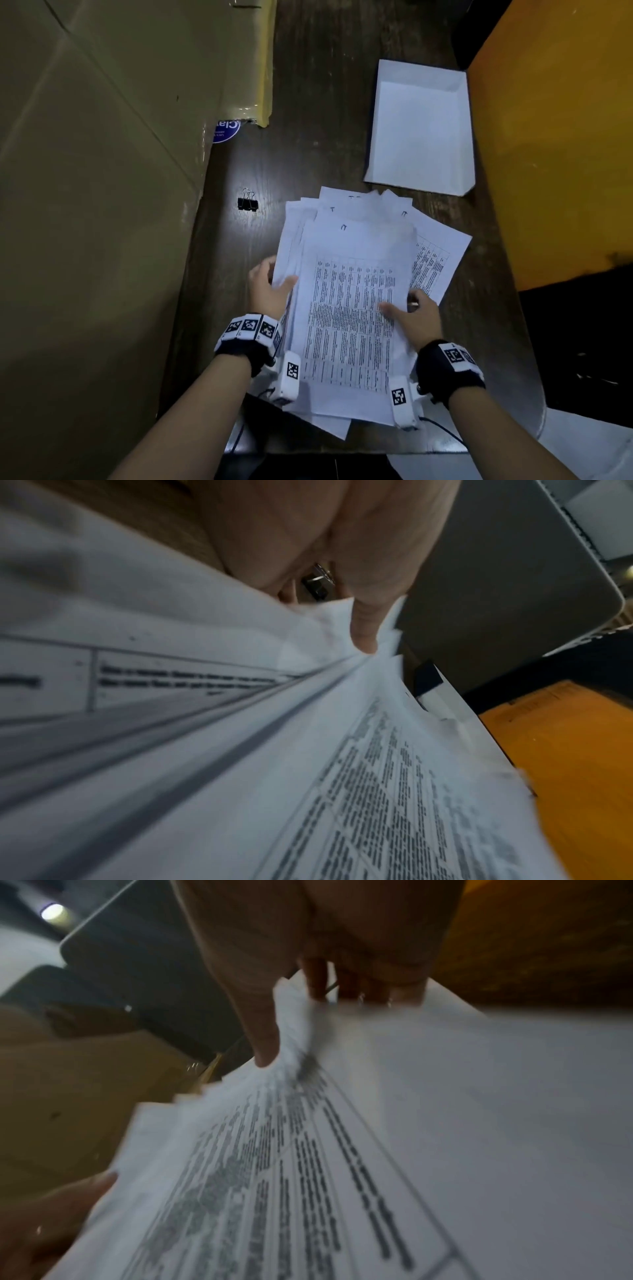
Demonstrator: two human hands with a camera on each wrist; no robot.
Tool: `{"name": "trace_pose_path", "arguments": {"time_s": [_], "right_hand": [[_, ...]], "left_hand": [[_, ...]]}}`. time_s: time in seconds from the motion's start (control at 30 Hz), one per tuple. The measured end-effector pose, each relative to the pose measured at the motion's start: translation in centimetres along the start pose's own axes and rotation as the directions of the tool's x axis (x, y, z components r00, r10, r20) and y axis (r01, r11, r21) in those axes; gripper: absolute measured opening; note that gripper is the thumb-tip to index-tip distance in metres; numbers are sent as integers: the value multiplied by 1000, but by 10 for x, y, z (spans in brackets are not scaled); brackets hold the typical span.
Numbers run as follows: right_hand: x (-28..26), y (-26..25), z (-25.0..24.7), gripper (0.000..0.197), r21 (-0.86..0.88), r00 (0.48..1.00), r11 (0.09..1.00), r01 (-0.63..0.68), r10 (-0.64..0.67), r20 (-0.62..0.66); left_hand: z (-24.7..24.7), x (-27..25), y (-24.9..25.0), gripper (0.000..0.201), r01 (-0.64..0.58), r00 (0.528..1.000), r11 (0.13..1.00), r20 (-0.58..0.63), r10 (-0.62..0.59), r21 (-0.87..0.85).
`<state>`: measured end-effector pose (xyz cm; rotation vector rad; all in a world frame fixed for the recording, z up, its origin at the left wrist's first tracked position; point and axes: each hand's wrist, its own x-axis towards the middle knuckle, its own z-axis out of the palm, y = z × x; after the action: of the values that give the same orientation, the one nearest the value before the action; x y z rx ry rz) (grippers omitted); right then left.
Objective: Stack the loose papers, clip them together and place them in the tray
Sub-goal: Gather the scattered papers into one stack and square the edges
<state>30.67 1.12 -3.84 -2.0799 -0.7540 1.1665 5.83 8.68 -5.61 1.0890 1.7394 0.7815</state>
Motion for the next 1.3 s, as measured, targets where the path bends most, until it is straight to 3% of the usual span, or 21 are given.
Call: {"name": "trace_pose_path", "arguments": {"time_s": [0.1, 0.17, 0.23, 0.3, 0.47, 0.57, 0.67, 0.77, 0.87, 0.9, 1.0, 1.07, 1.1, 1.13, 1.2, 1.3], "right_hand": [[11, -2, 4, 78, -374, 998, 926, -51, 39, -41], [15, -4, 3, 80, -489, 979, 860, -147, 56, -195], [18, -6, 0, 90, -397, 939, 883, -251, 123, -321], [27, -5, -4, 103, -226, 918, 935, -275, 185, -351], [44, -10, -2, 112, 32, 959, 981, -190, 193, -208], [45, -11, 1, 105, -5, 985, 989, -146, 145, -97], [47, -10, -3, 81, 16, 991, 991, -130, 129, 39], [57, 4, -8, 90, 74, 995, 993, -98, 97, 5], [64, -1, -16, 100, 145, 999, 989, -44, 48, -24], [62, -11, -21, 98, 224, 999, 974, -42, 43, 2], [58, -34, -28, 78, 333, 969, 932, -145, 66, 239], [59, -46, -26, 55, 275, 937, 943, -188, 88, 338], [64, -48, -24, 57, 227, 937, 961, -157, 72, 343], [66, -52, -21, 71, 137, 948, 983, -119, 71, 311], [75, -61, -15, 91, -17, 966, 1000, -12, 16, 256], [69, -97, -18, 68, -13, 992, 996, 84, -82, 99]], "left_hand": [[14, 8, 11, 76, 109, 994, 993, 27, -110, 34], [21, 14, 17, 88, 139, 990, 988, 29, -141, 74], [28, 20, 22, 82, 149, 988, 983, 29, -153, 112], [33, 25, 26, 75, 187, 980, 975, 50, -194, 119], [47, 20, 36, 43, 223, 942, 966, 224, -248, 131], [50, 17, 41, 35, 199, 940, 971, 254, -228, 136], [45, 22, 39, 37, 205, 926, 969, 295, -236, 135], [33, 25, 37, 63, 208, 912, 975, 345, -223, 80], [21, 34, 38, 102, 208, 907, 977, 381, -178, -39], [16, 34, 47, 102, 219, 901, 974, 395, -178, -60], [9, 34, 66, 48, 292, 872, 954, 428, -237, -66], [11, 37, 69, 46, 290, 862, 957, 439, -253, -19], [14, 40, 68, 51, 265, 861, 964, 447, -242, 12], [16, 41, 68, 52, 236, 864, 971, 450, -225, 34], [21, 43, 74, 43, 197, 887, 979, 416, -199, 50], [23, 43, 105, 46, 120, 951, 992, 292, -102, -45]]}}
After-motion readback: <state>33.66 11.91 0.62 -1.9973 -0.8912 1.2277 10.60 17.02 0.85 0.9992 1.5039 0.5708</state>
